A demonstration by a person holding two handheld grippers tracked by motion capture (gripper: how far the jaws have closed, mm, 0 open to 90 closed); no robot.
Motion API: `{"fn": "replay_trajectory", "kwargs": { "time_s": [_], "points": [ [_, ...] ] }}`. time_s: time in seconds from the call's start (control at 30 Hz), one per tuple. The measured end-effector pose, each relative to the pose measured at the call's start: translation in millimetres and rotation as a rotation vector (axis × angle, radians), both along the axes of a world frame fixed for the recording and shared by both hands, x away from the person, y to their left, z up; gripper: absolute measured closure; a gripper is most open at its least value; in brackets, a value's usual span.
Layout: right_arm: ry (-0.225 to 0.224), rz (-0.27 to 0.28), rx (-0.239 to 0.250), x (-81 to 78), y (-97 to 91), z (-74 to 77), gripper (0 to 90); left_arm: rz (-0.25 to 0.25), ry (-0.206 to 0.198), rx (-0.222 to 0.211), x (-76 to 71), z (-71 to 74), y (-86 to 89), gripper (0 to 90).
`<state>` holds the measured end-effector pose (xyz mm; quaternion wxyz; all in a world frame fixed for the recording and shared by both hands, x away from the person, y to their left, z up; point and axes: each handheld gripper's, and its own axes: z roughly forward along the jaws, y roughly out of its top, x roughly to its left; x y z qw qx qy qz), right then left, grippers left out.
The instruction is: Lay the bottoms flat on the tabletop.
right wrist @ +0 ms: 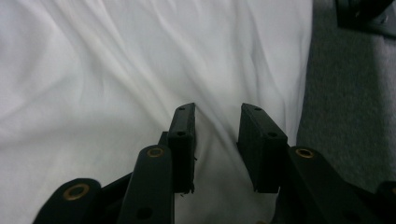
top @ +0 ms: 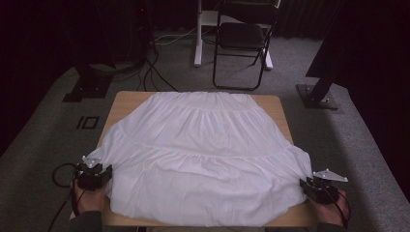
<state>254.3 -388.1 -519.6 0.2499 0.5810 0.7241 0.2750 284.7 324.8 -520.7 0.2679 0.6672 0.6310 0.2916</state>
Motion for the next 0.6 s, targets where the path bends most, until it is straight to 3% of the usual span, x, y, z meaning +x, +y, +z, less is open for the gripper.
{"fn": "replay_trajectory", "kwargs": {
  "time_s": [0.1, 0.27, 0.4, 0.5, 0.53, 0.6],
  "points": [
    [-0.053, -0.005, 0.014, 4.8, 2.0, 4.6, 61.3, -0.032, -0.026, -0.034, -6.1, 4.3, -0.7, 56.7],
    [-0.066, 0.011, 0.02, 25.6, 13.0, 3.8, 51.7, -0.066, -0.038, -0.053, 2.1, 0.3, -2.3, 50.8],
    [-0.043, 0.024, 0.022, 47.1, 23.0, -4.9, 46.7, -0.082, -0.01, -0.057, 17.6, -8.6, -6.3, 47.6],
    [0.005, 0.004, 0.013, 61.7, 28.2, -17.7, 45.2, -0.07, 0.035, -0.051, 26.9, -18.8, -8.6, 46.4],
    [0.016, -0.002, 0.015, 63.3, 28.9, -20.3, 45.0, -0.07, 0.02, -0.048, 26.6, -20.9, -9.4, 45.9],
    [0.006, -0.017, 0.043, 62.8, 28.1, -22.3, 45.9, -0.073, 0.026, -0.04, 25.9, -20.2, -10.3, 46.9]
  ]
}}
